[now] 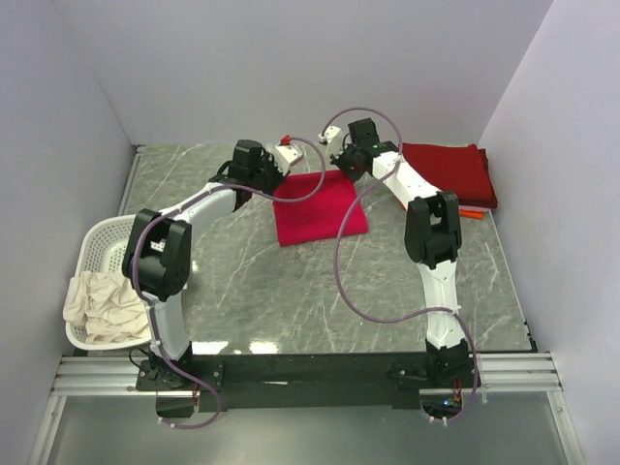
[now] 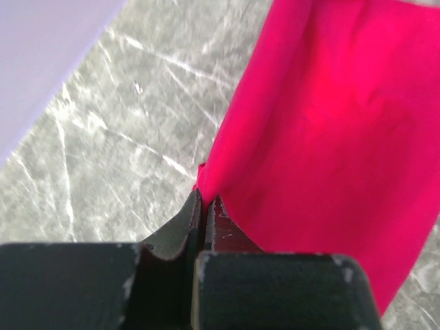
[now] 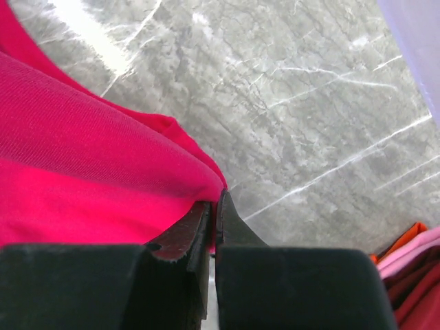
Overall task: Fold and stack the t-shirts
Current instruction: Fold the tshirt, then neatly place the folded tshirt to the corner
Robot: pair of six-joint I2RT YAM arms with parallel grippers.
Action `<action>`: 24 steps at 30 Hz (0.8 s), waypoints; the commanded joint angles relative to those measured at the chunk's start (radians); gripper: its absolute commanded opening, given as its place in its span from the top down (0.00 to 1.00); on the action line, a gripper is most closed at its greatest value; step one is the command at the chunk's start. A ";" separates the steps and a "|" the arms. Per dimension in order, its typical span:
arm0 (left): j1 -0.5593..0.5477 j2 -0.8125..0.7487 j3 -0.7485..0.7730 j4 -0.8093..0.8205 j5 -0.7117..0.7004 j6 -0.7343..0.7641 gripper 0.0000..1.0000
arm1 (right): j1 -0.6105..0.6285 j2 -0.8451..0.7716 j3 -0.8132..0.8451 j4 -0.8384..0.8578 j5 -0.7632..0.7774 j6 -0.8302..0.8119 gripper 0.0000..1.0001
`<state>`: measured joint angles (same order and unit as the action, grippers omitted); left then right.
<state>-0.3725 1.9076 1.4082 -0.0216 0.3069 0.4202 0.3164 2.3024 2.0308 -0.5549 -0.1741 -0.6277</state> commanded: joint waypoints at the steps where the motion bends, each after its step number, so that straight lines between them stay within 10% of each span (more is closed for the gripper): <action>1: 0.014 0.066 0.046 -0.029 -0.061 -0.034 1.00 | 0.006 0.026 0.063 0.070 0.102 0.031 0.92; 3: 0.018 0.099 0.105 -0.044 -0.098 -0.057 0.94 | 0.009 0.041 0.068 0.122 0.160 0.057 0.66; 4: 0.021 0.122 0.123 -0.044 -0.129 -0.096 0.71 | 0.010 0.045 0.068 0.139 0.220 0.084 0.60; 10: 0.040 0.021 0.173 0.011 -0.382 -0.295 0.21 | -0.013 -0.056 -0.039 0.191 0.271 0.199 0.34; 18: 0.064 -0.139 0.082 -0.094 -0.030 -0.641 0.22 | -0.138 -0.124 -0.101 -0.003 -0.278 0.505 0.27; 24: 0.064 -0.055 -0.004 -0.026 0.210 -0.898 0.39 | -0.142 -0.006 0.009 -0.091 -0.312 0.625 0.27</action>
<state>-0.3042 1.7794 1.4715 -0.0490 0.3523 -0.2901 0.1478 2.2509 1.9469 -0.5716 -0.3927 -0.1101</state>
